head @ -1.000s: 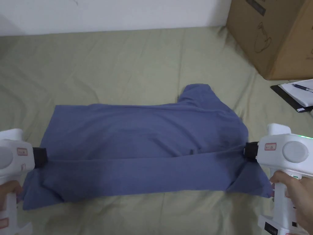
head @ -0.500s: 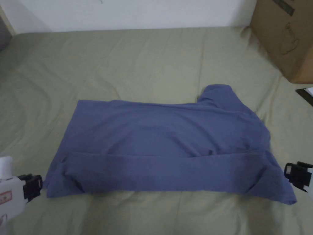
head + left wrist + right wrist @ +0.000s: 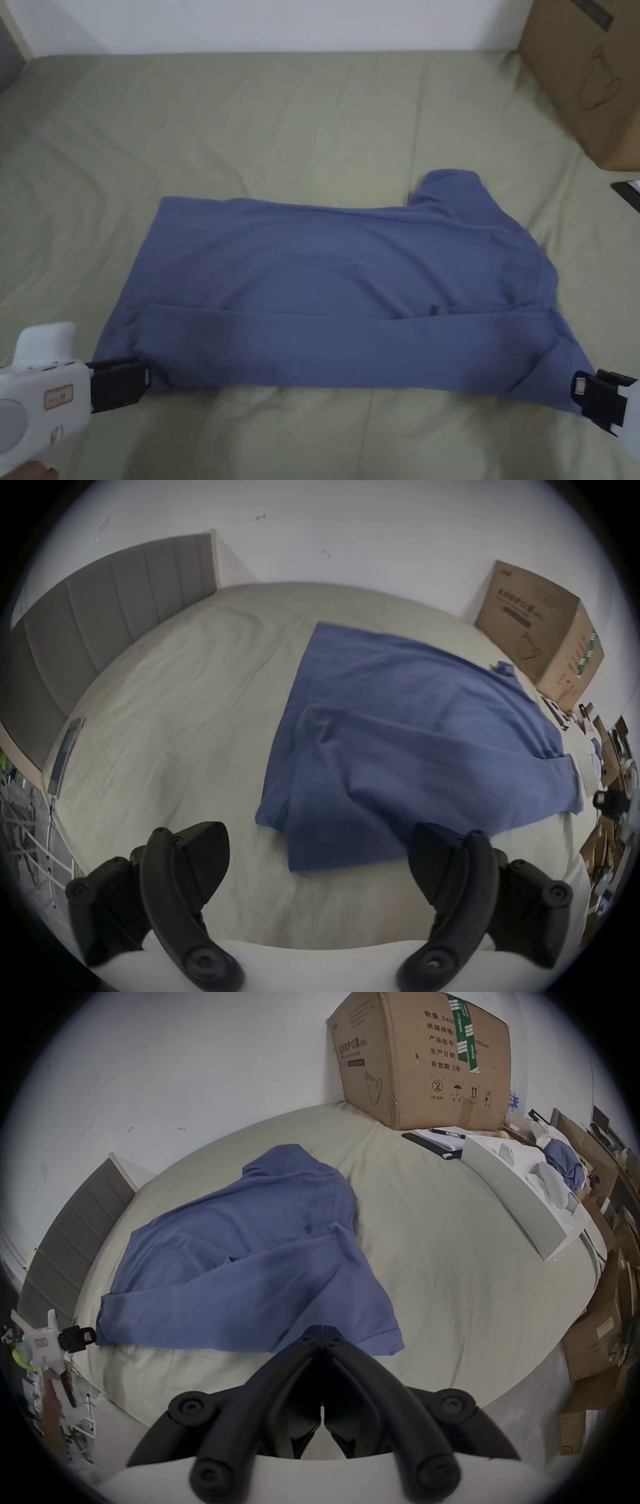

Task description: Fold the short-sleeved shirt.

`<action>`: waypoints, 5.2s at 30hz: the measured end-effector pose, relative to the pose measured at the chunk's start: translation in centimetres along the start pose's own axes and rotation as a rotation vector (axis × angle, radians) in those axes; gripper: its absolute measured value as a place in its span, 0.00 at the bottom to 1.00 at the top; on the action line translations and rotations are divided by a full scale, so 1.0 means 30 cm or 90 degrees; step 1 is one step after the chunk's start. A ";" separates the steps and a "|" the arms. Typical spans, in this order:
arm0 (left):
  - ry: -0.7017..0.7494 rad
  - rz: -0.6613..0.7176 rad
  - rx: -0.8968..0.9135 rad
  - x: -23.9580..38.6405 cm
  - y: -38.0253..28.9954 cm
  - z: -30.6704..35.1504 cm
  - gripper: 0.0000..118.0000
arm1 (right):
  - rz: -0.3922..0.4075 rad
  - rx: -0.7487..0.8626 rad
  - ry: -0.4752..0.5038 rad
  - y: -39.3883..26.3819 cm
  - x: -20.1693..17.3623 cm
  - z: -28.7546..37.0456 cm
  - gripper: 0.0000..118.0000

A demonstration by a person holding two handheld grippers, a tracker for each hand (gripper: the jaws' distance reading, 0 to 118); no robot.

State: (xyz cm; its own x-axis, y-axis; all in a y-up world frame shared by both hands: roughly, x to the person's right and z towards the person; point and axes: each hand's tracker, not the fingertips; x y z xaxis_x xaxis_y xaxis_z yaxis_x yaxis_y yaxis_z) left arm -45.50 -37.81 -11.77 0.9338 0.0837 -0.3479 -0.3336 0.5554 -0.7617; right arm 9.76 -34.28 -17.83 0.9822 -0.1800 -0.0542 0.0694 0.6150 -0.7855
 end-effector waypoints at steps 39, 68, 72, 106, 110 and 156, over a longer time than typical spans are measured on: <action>-0.094 -0.027 -0.032 -0.068 0.005 0.148 0.03 | -0.049 -0.053 0.036 0.050 0.080 -0.040 0.04; -0.101 0.033 0.105 0.048 0.119 0.219 0.00 | -0.029 0.021 0.028 0.246 0.113 -0.019 0.00; -0.100 0.014 0.089 0.102 0.171 0.144 0.00 | -0.004 0.010 0.048 0.408 0.070 -0.181 0.00; 0.001 0.039 -0.018 0.087 0.718 -0.429 0.95 | 0.128 -0.147 -0.014 0.614 0.013 -0.742 0.01; 0.001 0.006 -0.108 0.129 0.702 -0.577 0.75 | 0.134 -0.144 -0.020 0.611 0.005 -0.747 0.01; 0.030 0.010 -0.030 -0.110 -0.111 0.158 0.87 | 0.094 -0.101 0.000 -0.096 0.158 -0.043 0.83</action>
State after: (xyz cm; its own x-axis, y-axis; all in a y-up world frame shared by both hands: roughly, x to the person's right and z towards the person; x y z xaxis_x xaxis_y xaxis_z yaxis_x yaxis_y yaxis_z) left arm -46.87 -36.02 -5.51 0.9217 0.0524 -0.3843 -0.3546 0.5153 -0.7802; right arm 13.99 -37.89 -16.63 0.9796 -0.0964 -0.1763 -0.1043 0.5062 -0.8561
